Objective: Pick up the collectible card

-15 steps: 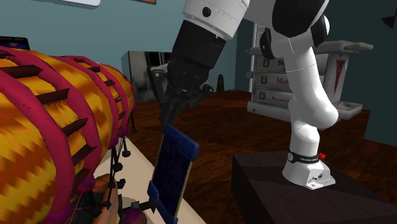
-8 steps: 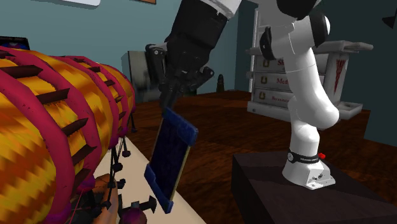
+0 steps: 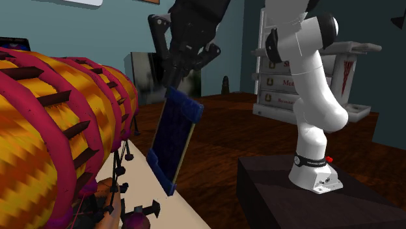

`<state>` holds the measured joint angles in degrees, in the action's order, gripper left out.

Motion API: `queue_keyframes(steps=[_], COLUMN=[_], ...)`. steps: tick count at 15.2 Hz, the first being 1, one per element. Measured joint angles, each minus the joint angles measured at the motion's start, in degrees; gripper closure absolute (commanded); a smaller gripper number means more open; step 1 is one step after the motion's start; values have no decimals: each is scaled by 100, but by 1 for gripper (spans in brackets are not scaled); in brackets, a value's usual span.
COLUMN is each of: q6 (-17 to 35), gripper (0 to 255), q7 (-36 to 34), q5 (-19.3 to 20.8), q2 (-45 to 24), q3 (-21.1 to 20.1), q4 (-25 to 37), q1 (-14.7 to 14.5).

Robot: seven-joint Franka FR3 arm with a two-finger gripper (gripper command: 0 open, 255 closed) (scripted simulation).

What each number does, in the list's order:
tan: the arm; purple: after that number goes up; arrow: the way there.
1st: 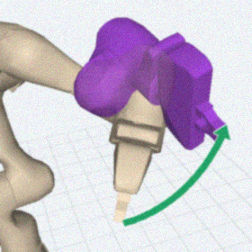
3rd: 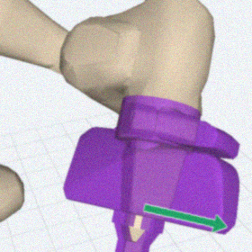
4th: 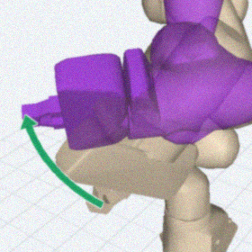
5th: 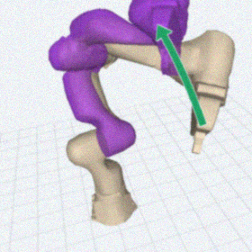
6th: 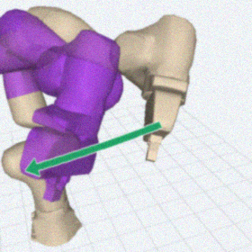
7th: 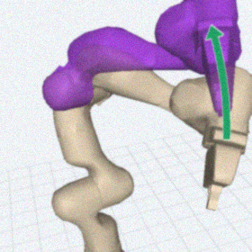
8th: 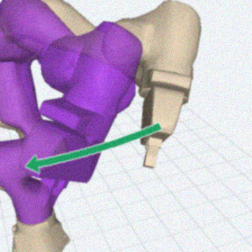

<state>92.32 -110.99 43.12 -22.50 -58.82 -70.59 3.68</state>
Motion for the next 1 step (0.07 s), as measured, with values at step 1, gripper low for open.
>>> queue_keyframes(steps=[1], q6=[-54], gripper=[255], q7=[21], q5=[21], q2=[-25], q3=[11], q4=[82], q1=[-44])
